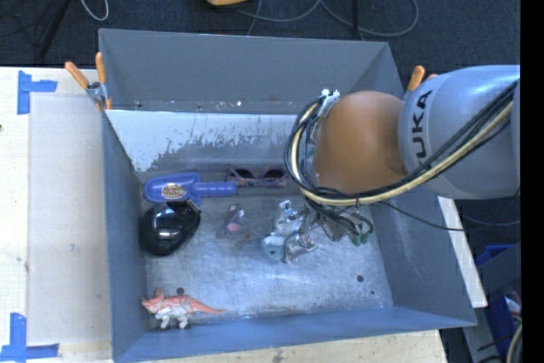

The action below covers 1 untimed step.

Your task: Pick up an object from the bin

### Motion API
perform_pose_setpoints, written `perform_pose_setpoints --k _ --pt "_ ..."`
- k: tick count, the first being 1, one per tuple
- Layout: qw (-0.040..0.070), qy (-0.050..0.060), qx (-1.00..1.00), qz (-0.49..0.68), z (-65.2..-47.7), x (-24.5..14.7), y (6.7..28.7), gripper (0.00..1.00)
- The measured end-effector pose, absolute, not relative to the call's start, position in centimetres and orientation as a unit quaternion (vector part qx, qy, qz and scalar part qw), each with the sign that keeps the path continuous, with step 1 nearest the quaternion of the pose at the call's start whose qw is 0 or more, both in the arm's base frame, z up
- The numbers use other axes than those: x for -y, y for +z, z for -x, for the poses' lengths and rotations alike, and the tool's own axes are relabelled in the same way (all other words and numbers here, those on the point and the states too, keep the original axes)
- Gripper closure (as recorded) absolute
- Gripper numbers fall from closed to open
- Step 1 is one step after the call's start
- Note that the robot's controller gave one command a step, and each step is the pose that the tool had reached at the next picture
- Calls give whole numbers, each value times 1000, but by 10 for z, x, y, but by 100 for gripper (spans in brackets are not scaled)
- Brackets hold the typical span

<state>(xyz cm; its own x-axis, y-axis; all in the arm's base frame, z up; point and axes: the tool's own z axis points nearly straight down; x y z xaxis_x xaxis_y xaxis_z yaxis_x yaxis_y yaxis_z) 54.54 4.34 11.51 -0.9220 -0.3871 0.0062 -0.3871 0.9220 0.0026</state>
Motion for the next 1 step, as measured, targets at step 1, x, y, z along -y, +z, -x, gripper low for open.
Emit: perform_pose_setpoints --k 1 --pt "0 0 980 -197 -547 -44 136 100"
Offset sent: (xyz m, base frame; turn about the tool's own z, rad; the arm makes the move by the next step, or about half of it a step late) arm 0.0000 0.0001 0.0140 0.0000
